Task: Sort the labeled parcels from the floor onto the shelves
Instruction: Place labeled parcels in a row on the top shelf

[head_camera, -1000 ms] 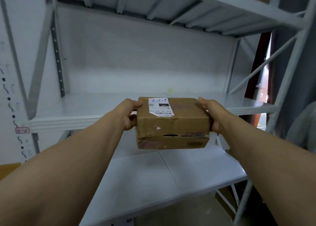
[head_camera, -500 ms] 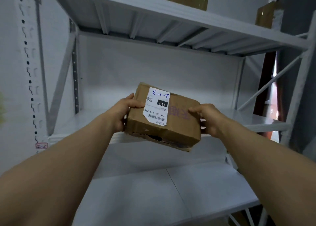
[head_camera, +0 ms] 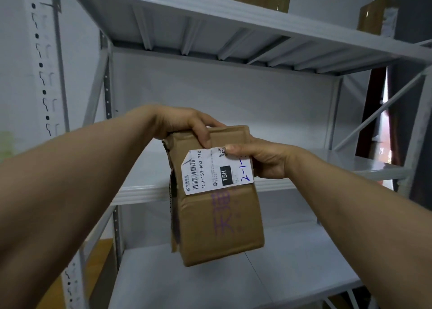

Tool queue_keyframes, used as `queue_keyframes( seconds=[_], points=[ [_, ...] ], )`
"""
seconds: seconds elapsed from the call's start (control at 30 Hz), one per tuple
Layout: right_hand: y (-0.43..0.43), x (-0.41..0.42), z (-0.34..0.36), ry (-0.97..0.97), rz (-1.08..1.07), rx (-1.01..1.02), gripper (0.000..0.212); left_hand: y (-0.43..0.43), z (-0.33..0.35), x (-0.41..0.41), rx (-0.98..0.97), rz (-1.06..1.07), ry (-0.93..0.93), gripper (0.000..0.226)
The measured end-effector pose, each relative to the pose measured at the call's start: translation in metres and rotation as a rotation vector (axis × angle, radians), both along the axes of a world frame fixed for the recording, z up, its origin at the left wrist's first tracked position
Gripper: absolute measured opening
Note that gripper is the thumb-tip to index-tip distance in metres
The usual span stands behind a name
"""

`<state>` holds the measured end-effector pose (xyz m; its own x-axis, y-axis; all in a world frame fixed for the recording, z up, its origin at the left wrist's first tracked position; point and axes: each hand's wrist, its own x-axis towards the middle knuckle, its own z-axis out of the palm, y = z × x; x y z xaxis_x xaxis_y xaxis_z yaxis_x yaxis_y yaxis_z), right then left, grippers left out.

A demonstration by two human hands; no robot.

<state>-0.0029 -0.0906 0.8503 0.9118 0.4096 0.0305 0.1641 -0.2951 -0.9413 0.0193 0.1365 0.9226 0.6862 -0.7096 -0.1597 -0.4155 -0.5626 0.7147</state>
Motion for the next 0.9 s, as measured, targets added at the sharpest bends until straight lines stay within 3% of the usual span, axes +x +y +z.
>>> queue_keyframes(
  seconds=[0.07, 0.13, 0.2, 0.27, 0.37, 0.47, 0.6, 0.9],
  points=[
    [0.0, 0.002, -0.002, 0.038, 0.046, 0.113, 0.091, 0.001, 0.005, 0.003, 0.013, -0.044, 0.011, 0.053],
    [-0.004, 0.005, -0.001, 0.053, 0.04, 0.171, 0.075, -0.001, 0.007, 0.007, -0.017, -0.011, -0.011, 0.053],
    [-0.009, 0.007, 0.002, 0.02, -0.118, 0.172, 0.06, -0.011, 0.007, 0.013, -0.137, 0.149, -0.181, 0.064],
    [-0.019, 0.007, 0.004, -0.023, -0.36, 0.188, 0.062, -0.02, 0.006, 0.021, -0.287, 0.356, -0.374, 0.081],
    [-0.04, 0.006, 0.007, -0.066, -0.579, 0.412, 0.049, -0.026, -0.004, 0.027, -0.324, 0.43, -0.267, 0.106],
    [-0.059, 0.007, 0.014, -0.109, -0.696, 0.6, 0.043, -0.034, -0.022, 0.031, -0.196, 0.271, -0.081, 0.073],
    [-0.077, 0.009, 0.027, -0.144, -0.748, 0.692, 0.047, -0.059, -0.029, 0.035, -0.246, 0.226, -0.062, 0.054],
    [-0.117, 0.021, 0.061, -0.19, -0.711, 0.96, 0.078, -0.116, 0.008, 0.037, -0.87, 0.343, -0.164, 0.051]
  ],
)
